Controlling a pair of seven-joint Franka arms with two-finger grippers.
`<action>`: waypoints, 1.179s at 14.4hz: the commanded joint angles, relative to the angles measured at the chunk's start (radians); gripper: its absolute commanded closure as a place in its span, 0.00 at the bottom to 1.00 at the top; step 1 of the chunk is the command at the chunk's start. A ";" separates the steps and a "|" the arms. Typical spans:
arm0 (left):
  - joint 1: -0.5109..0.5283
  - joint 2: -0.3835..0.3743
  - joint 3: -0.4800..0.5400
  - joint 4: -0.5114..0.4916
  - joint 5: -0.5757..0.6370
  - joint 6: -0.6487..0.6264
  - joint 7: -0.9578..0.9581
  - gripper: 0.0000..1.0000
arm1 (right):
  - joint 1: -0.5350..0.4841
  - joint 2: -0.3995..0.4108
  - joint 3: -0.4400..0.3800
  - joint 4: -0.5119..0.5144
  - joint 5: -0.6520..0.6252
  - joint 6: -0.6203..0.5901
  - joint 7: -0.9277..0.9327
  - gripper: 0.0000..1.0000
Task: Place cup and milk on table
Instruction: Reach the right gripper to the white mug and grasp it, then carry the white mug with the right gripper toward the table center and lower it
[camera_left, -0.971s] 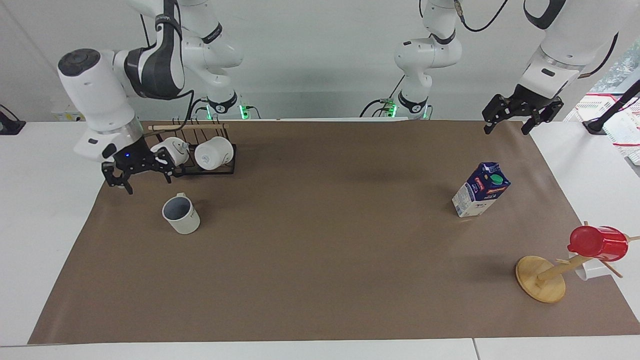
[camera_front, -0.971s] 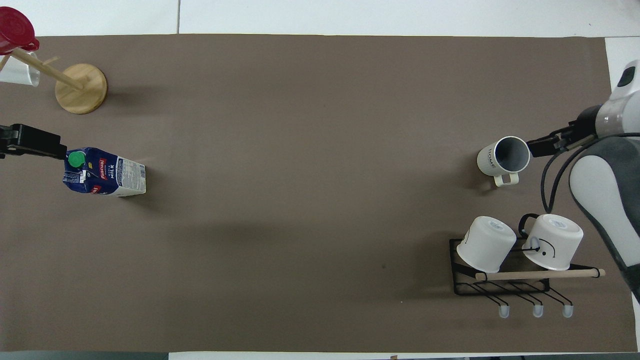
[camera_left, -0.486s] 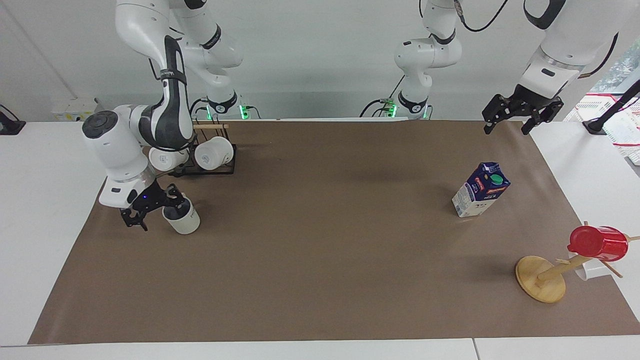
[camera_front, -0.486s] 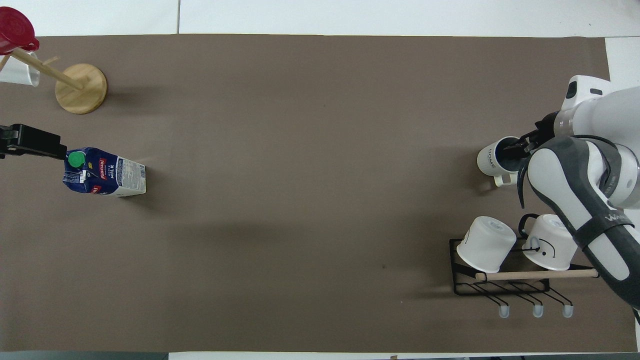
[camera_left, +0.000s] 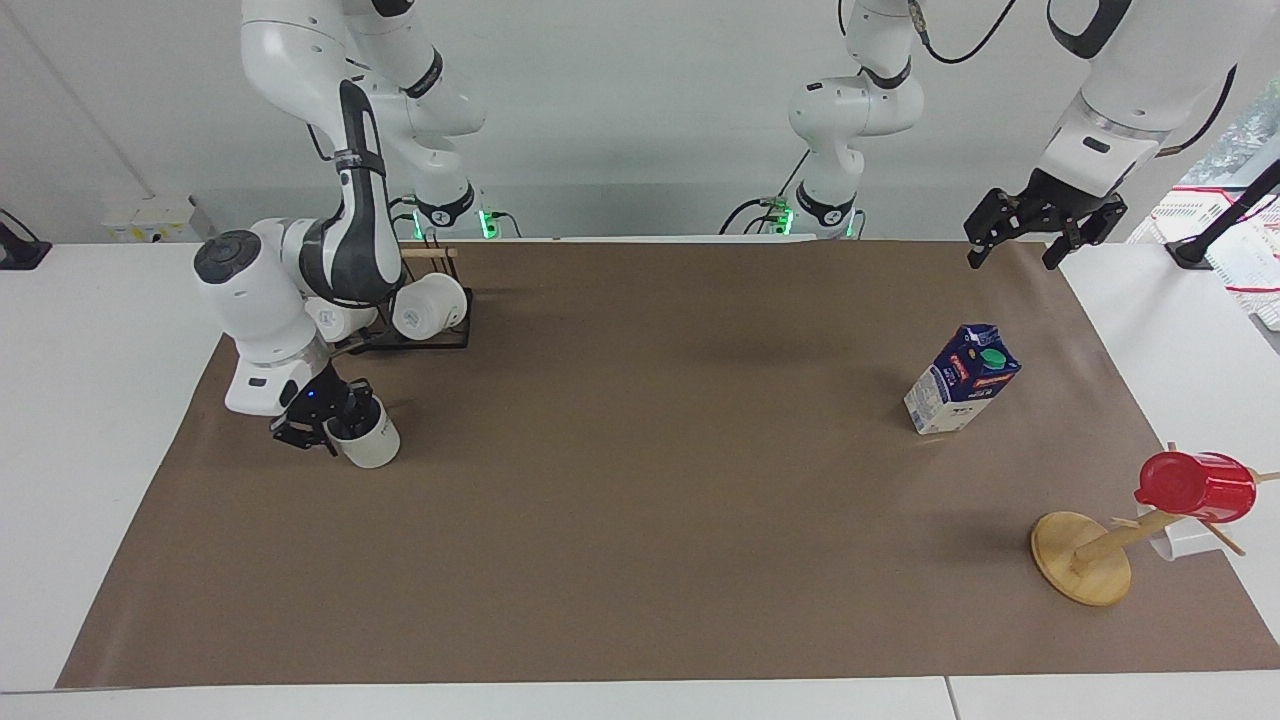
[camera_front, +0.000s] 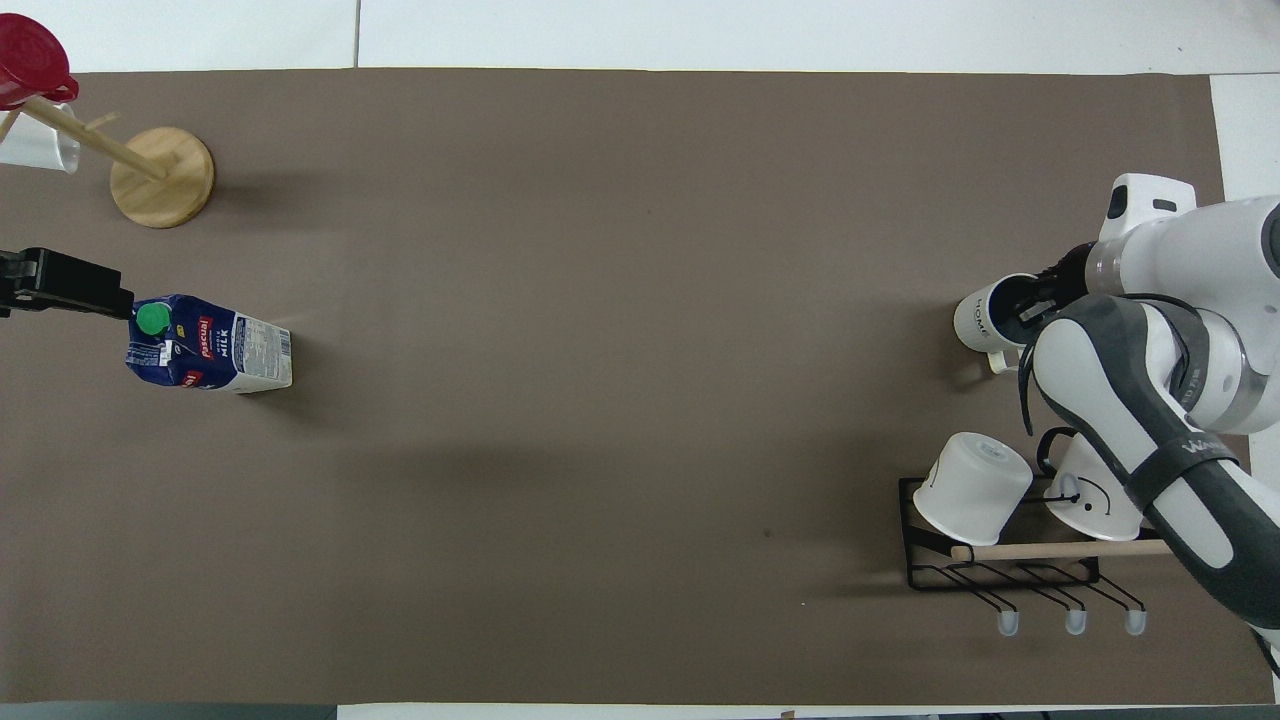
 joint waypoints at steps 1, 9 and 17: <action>0.003 -0.028 0.002 -0.032 0.013 0.013 0.012 0.00 | -0.003 0.014 0.006 0.053 0.015 -0.039 -0.005 1.00; 0.003 -0.028 0.002 -0.032 0.013 0.013 0.012 0.00 | 0.087 0.012 0.040 0.201 0.014 -0.191 0.172 1.00; 0.003 -0.027 0.002 -0.032 0.012 0.013 0.011 0.00 | 0.404 0.049 0.038 0.176 -0.021 -0.074 0.629 1.00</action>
